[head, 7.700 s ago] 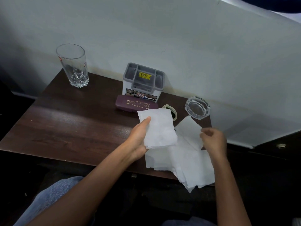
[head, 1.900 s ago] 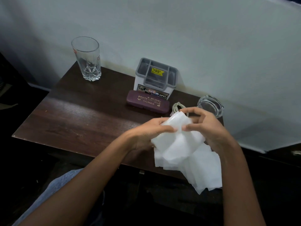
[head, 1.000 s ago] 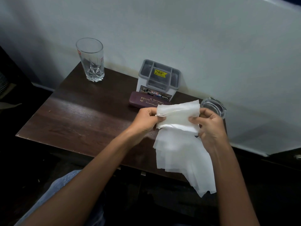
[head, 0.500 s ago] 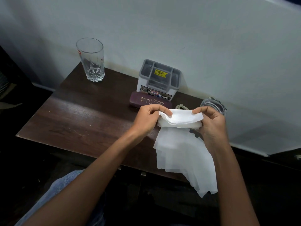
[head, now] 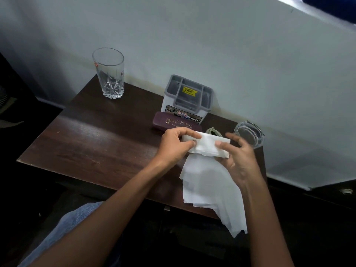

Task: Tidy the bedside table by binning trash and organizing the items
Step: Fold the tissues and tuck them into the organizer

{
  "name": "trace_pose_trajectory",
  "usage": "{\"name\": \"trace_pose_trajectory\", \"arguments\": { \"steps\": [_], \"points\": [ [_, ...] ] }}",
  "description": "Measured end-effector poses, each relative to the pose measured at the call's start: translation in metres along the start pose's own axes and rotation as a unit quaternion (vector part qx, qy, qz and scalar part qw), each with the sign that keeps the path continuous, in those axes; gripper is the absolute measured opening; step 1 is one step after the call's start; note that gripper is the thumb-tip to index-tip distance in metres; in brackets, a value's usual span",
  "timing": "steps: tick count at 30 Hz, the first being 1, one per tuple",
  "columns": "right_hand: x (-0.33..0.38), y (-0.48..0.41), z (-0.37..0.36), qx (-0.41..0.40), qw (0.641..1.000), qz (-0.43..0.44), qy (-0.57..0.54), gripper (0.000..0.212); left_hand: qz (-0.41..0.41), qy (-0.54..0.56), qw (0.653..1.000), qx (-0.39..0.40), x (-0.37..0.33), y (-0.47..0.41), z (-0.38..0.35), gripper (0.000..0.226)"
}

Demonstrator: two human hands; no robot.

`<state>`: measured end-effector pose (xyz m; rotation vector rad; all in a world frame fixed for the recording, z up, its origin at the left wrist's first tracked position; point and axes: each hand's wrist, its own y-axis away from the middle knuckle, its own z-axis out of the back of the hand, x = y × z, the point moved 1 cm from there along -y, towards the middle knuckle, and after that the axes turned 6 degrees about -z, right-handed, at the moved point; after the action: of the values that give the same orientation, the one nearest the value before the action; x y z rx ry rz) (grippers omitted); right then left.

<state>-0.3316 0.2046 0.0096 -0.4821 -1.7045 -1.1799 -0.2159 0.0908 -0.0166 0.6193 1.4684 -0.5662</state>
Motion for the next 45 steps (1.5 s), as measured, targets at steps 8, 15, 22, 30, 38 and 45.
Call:
{"name": "trace_pose_trajectory", "arguments": {
  "steps": [8,15,22,30,38,45],
  "points": [
    [0.011,0.006,-0.008,-0.111,0.985,0.113,0.07,0.028,0.004,0.047,0.998,-0.044,0.005,-0.012,0.002,0.034],
    [0.083,-0.04,-0.04,-0.208,0.949,0.208,0.112,0.03,-0.011,0.051,0.988,-0.143,0.003,-0.014,0.017,0.036],
    [0.11,-0.064,-0.063,-0.275,0.865,0.269,0.321,0.03,0.021,0.083,0.987,-0.138,-0.001,-0.014,0.018,0.036],
    [0.089,-0.075,-0.086,-0.219,0.845,0.266,0.409,0.039,0.038,0.072,0.989,-0.123,-0.002,-0.014,0.019,0.036],
    [0.069,-0.073,-0.082,-0.152,0.88,0.217,0.394,0.056,0.042,0.045,0.994,-0.094,0.001,-0.011,0.013,0.035],
    [0.017,0.003,-0.005,-0.15,0.931,0.167,0.287,0.011,0.065,-0.003,0.998,-0.017,0.012,-0.01,0.004,0.032]
  ]
}}
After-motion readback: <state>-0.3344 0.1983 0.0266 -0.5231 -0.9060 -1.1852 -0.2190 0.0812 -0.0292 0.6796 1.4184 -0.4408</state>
